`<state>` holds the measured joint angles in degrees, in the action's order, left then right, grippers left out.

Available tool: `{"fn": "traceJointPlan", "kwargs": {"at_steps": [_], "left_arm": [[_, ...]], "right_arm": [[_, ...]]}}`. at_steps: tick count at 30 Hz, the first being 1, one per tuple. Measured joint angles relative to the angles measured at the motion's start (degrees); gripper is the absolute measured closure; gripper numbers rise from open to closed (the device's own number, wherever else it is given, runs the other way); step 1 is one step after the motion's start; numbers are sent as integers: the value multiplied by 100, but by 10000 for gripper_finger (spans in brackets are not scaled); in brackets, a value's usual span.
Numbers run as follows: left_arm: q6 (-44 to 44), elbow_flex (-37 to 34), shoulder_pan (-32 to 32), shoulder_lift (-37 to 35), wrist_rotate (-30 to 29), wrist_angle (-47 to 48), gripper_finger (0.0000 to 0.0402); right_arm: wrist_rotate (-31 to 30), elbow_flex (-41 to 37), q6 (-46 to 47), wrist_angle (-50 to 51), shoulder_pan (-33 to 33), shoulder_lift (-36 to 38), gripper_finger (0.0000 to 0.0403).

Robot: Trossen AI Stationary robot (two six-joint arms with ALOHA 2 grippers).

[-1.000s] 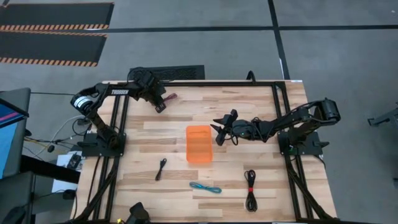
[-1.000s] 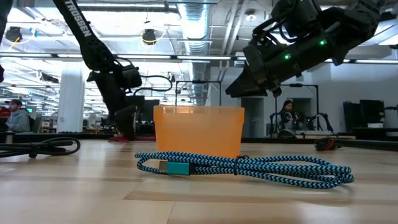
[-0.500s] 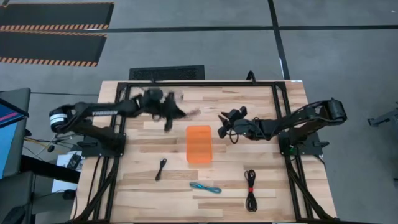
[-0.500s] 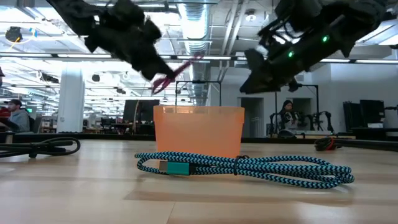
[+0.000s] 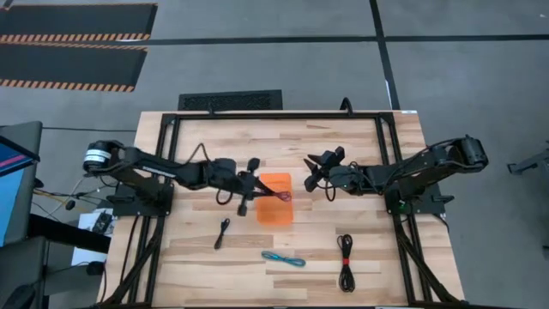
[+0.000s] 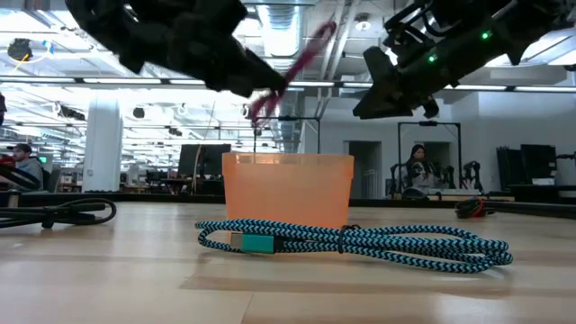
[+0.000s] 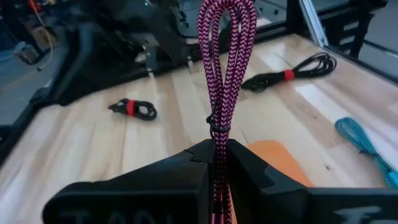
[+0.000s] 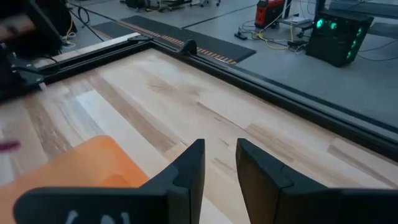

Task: Pick and place USB-C Cables
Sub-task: Put the pink charger cable into the orange bin

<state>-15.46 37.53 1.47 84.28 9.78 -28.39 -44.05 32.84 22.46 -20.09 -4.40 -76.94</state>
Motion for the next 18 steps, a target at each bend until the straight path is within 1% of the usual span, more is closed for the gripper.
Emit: {"fn": "traceJointPlan", "kwargs": {"at_steps": [5,9,11,13,16,18], "left_arm": [[-313,-3,3,484,-27,-62,383],[-512,-1,3,602,-89,-28,370],[-541,-3,3,599,-88,-54,357],[-754,-1,3,584,-99,-35,340],[-1140,46,-10,530,-161,294,312],[-1232,122,-39,476,-217,608,293]], "right_arm": [[2,-2,2,128,-8,-16,287],[2,-2,2,159,-7,-16,287],[2,-2,2,165,-7,-16,287],[2,-2,2,165,-7,-16,287],[2,-2,2,164,-7,-16,287],[2,-2,4,159,-7,-16,287]]}}
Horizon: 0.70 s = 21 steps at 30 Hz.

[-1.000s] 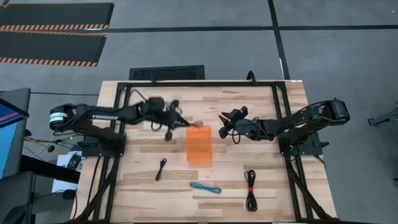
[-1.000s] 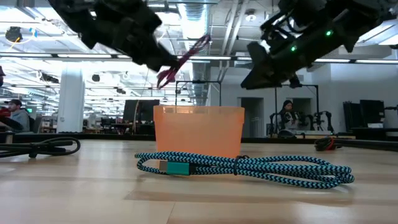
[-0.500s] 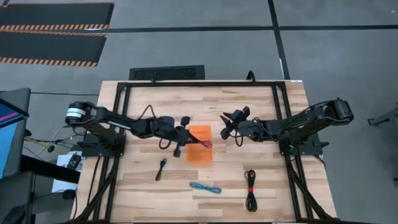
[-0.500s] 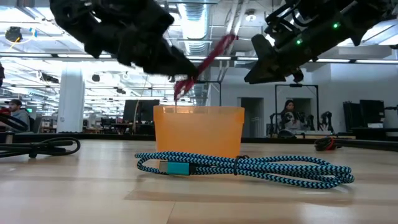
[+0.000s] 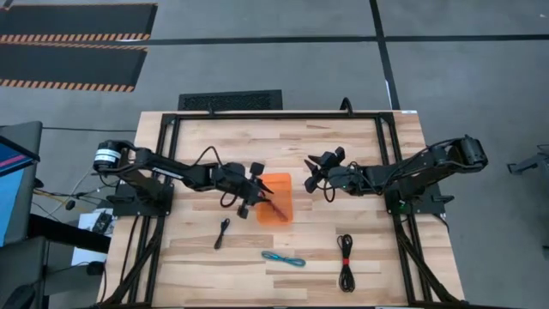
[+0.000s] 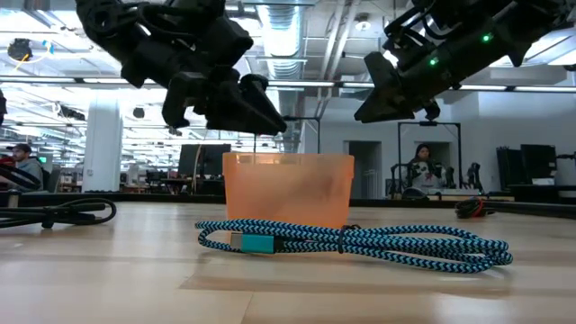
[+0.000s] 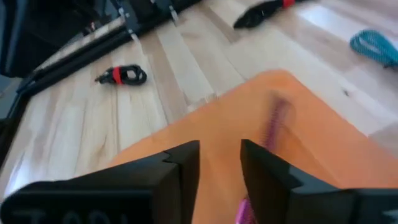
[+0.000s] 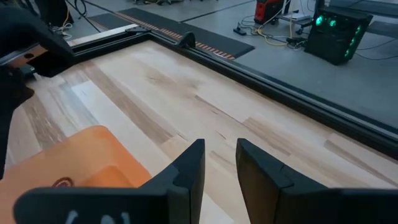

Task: Pick and place USB-C Cables
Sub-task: Put the pink charger cable into the orange bin, then put the left black charger cable into the orange bin

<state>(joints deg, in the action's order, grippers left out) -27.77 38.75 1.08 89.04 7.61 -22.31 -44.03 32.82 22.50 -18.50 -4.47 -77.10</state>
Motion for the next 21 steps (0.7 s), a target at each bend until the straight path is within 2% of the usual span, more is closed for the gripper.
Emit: {"fn": "traceJointPlan", "kwargs": {"at_steps": [5,9,12,14,17,21], "left_arm": [[-1,308,-172,-207,-594,788,260],[371,540,-439,-610,-1259,1762,254],[1470,704,-754,-1074,-1869,3055,253],[2416,824,-1045,-1408,-2051,3949,253],[3972,817,-1506,-1899,-2018,4992,253],[5786,701,-2235,-2101,-2032,5630,253]], "right_arm": [[0,0,-2,-3,0,0,287],[26,0,-2,37,0,-2,287],[36,0,0,158,-42,-4,287],[35,0,-1,228,-77,-4,287],[33,-2,2,243,-116,-4,287],[39,-2,58,213,-120,-2,287]]}}
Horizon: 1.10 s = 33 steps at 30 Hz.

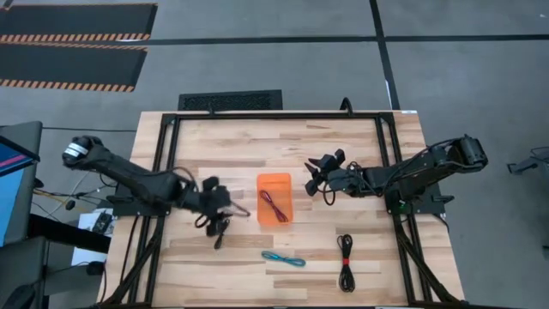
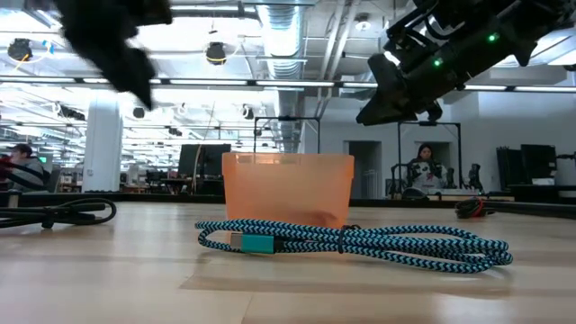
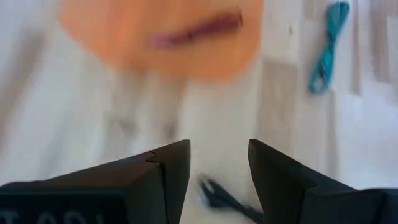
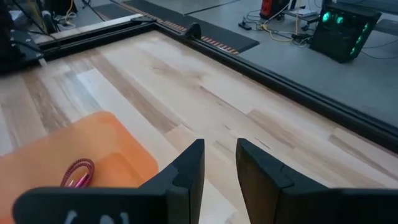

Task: Pick and place USB-C Cables
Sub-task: Put the left black charger cable into the orange bin

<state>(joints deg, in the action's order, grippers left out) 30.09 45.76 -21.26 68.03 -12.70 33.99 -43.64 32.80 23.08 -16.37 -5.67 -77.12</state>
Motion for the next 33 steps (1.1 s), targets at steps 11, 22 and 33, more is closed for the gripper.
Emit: {"fn": "traceJointPlan", "kwargs": {"at_steps": [11,22,33], "left_arm": [[753,-190,-519,1205,55,208,253],[236,-157,-156,2175,410,208,253],[949,54,-138,1289,-313,983,253]], "right_arm": [[5,0,43,-509,-71,0,287],[38,0,41,-395,-134,0,287],[38,0,37,-357,-143,0,287]]}}
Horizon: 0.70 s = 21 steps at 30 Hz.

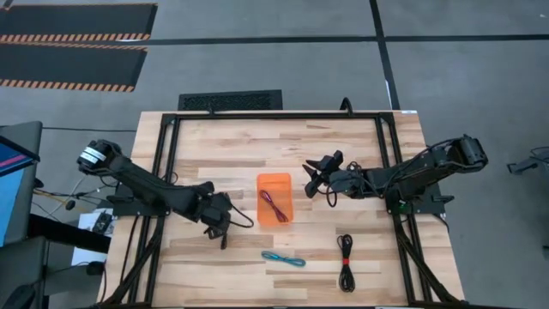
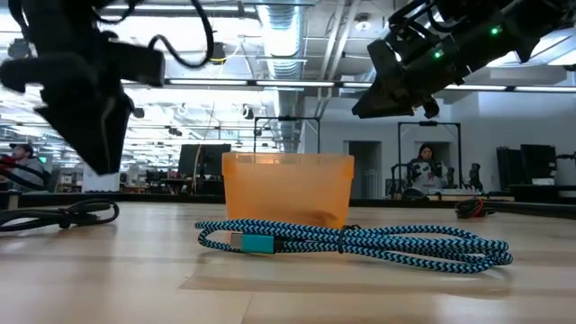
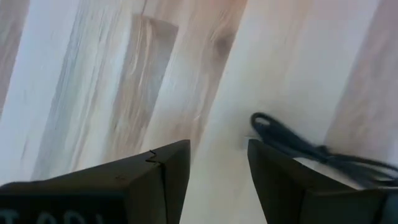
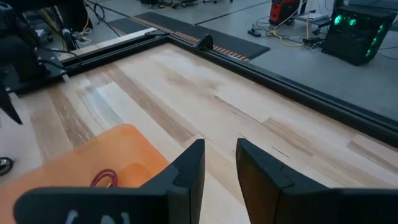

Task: Pick and place USB-C Cables
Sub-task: Put the left black charger cable into the orange bin

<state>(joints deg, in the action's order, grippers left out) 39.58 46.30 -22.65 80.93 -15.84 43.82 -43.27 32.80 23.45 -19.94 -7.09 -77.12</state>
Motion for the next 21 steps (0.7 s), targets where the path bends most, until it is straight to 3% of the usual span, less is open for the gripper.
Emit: {"fn": "traceJointPlan", "kwargs": {"at_steps": [6,12,17,21], "left_arm": [[216,0,-35,-181,44,-86,253],[219,0,-59,318,640,-611,253],[100,0,3,777,679,-594,253],[-543,27,25,1012,772,-715,262]], "right_arm": [[-1,0,3,0,0,0,287],[-2,0,3,-3,0,0,287],[-2,0,4,-27,0,0,287],[-2,0,6,-31,0,0,287]]}}
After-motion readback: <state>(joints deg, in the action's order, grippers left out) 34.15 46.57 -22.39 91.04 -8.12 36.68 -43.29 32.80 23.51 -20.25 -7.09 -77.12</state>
